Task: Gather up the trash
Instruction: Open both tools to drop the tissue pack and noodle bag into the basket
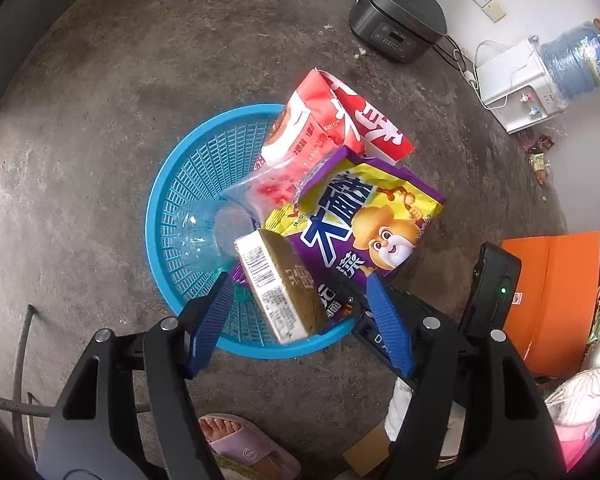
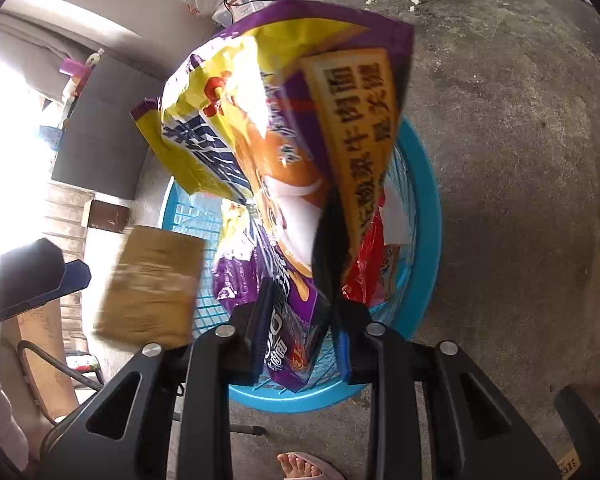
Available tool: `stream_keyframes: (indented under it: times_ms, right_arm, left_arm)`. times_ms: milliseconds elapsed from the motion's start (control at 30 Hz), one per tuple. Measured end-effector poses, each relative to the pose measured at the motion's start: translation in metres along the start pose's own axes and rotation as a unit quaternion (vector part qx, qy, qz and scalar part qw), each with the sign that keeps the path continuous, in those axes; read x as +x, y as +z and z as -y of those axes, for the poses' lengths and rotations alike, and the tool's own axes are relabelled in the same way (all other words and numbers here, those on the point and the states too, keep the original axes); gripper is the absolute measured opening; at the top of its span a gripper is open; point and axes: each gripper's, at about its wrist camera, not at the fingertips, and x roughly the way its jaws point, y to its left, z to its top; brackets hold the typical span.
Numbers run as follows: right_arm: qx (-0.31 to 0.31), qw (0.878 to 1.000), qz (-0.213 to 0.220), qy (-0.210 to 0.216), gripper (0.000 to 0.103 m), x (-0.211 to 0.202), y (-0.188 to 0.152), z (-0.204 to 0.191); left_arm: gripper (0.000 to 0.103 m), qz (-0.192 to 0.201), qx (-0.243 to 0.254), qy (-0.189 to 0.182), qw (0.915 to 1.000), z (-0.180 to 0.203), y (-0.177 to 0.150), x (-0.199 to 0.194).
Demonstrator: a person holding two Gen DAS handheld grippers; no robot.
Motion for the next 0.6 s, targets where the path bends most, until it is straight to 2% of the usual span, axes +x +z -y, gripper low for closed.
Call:
stream_keyframes:
  times_ms: [67, 267, 333, 400, 467, 600]
  right_arm:
    - [0.001, 1.000, 0.014, 0.008, 0.043, -0.009, -0.003, 0.002]
    - [-0.001, 0.998, 0.060, -0.003, 0.044, -0.035, -0.016, -0.007]
    - [-0.008, 0.998, 0.067, -0.011, 0.032, -0.038, -0.019, -0.017]
    - [-0.023, 0.998, 0.051, -0.029, 0.015, -0.028, -0.018, -0.024]
    - [-0.027, 0.999, 0.027, -0.038, 0.008, -0.010, -0.013, -0.024]
    - [-0.014, 0.998, -0.007, -0.061, 0.005, 0.021, -0.010, -0.013]
  left_arm:
    - [0.067, 0.006, -0.006, -0.008, 0.9999, 0.004, 0.001, -0.001]
    - [0.067, 0.037, -0.015, -0.011, 0.9991, 0.002, -0.002, -0.029]
    - [0.067, 0.057, -0.016, -0.014, 0.9982, -0.002, -0.006, -0.050]
    - [0.067, 0.076, -0.011, -0.013, 0.9969, -0.005, -0.009, -0.075]
    - [0.067, 0.097, -0.002, -0.012, 0.9952, -0.007, -0.018, -0.103]
    - [0.067, 0.136, 0.010, -0.014, 0.9906, -0.019, -0.046, -0.162]
